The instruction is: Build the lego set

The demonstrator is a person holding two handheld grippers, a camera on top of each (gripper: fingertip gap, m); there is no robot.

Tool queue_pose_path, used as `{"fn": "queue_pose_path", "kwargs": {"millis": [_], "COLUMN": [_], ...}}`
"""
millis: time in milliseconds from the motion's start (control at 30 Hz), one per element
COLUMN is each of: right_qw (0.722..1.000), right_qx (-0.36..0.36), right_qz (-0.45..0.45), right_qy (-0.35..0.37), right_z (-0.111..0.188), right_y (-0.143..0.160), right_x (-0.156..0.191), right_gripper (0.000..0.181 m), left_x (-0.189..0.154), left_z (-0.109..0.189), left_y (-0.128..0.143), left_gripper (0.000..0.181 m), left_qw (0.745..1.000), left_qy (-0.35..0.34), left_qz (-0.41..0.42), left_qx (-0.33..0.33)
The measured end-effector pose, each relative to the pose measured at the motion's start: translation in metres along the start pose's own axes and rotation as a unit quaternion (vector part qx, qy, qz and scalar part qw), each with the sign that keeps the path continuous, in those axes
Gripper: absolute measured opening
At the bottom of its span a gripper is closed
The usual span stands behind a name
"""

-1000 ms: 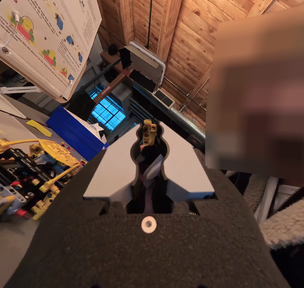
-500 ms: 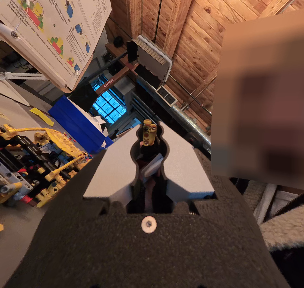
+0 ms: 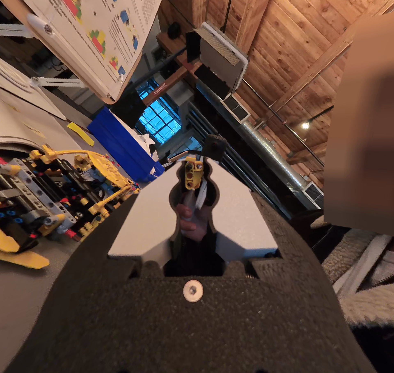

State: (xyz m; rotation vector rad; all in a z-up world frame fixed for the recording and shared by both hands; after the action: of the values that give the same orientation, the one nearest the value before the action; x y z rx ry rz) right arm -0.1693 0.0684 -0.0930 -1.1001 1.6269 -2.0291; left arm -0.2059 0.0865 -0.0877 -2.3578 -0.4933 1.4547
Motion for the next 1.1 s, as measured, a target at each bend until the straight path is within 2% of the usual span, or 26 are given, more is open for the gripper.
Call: {"fn": "queue_pose_path", "kwargs": {"millis": [33,167,200,267,767,1100], "right_qw": [1.000,0.998,0.997,0.997,0.995,0.994], "right_qx": [0.001,0.002,0.002,0.001,-0.008,-0.007], "right_qz": [-0.003,-0.047,-0.062,-0.068,-0.084,-0.090], "right_qy": [0.001,-0.030,-0.036,-0.042,-0.061,-0.066], "right_z": [0.000,0.002,0.002,0.003,0.004,0.004], "right_y": [0.001,0.003,0.004,0.004,0.001,0.002], "right_x": [-0.001,0.000,-0.001,0.000,0.003,0.003], "right_gripper": [0.005,0.002,0.002,0.001,0.001,0.001], "left_x": [-0.001,-0.007,-0.010,-0.009,-0.012,-0.012], "left_z": [-0.001,-0.002,-0.003,-0.004,-0.005,-0.005], "left_y": [0.001,0.003,0.003,0.005,0.008,0.008], "left_gripper": [0.015,0.018,0.027,0.031,0.017,0.017], "left_qw": [1.000,0.999,0.999,0.996,0.984,0.985], "left_qy": [0.002,0.007,0.007,-0.011,-0.046,-0.038], "left_qz": [-0.003,-0.034,-0.050,-0.085,-0.170,-0.165], "left_qx": [0.004,0.012,0.013,0.025,0.038,0.038]}}
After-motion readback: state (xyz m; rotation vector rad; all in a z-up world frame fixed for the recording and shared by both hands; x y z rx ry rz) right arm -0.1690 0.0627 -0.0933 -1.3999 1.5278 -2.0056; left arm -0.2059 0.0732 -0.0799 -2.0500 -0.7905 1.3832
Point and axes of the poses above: each gripper's, where its closed fingertips meet, z back along the fingers, y out of its underside, x = y × z across the jaws, the point moved 1 cm from there along z, back along the fingers, and after that the axes turned 5 degrees about z, right-handed, at the moved point
